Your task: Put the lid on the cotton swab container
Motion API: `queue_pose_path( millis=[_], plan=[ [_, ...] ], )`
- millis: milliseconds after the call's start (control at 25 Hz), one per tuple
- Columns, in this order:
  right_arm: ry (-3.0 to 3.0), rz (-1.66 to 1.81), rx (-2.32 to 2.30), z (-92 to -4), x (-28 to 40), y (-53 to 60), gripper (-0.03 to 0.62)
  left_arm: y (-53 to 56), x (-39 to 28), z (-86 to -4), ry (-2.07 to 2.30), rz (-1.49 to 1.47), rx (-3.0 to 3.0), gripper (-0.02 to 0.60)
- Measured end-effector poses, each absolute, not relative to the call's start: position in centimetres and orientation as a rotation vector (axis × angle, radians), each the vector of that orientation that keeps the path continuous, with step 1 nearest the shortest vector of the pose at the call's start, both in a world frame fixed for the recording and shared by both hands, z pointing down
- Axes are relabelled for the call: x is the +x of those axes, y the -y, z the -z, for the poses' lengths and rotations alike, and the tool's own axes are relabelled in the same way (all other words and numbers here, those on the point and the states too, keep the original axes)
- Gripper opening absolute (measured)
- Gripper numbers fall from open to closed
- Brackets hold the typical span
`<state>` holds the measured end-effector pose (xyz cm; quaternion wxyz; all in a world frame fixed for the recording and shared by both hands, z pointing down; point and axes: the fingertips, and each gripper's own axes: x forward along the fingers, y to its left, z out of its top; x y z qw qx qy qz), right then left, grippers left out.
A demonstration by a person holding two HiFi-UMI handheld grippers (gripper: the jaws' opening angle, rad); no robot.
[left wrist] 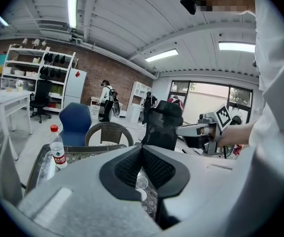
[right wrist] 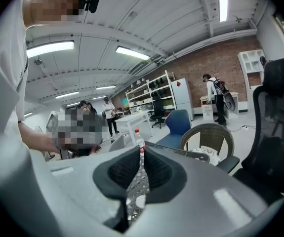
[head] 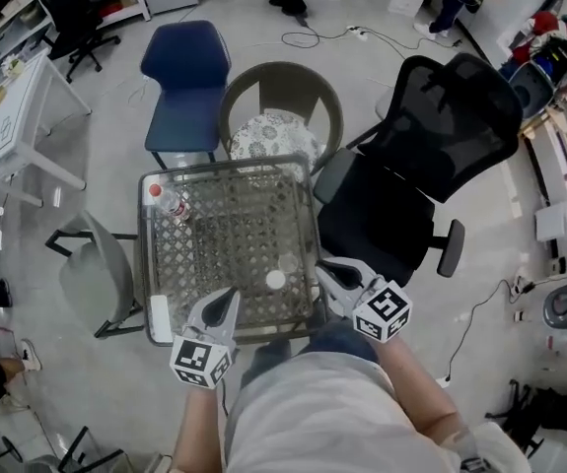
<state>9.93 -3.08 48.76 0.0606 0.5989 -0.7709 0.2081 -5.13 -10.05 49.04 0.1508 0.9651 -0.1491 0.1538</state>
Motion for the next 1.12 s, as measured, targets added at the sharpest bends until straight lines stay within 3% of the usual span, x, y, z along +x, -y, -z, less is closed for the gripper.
queue_pose_path(
  millis=[1000, 1120],
  plan=[
    [2.472, -0.821, 0.956, -64.2, 9.2, 6.3, 0.026, 6.5, -4.9, -59.5, 1.006, -0.617, 2.346, 0.011],
    [2.467, -0.847, 0.906, -66.0, 9.6, 6.4, 0.052, 5.8, -4.2, -61.5, 1.023, -0.649, 2.311, 0.011]
  ],
)
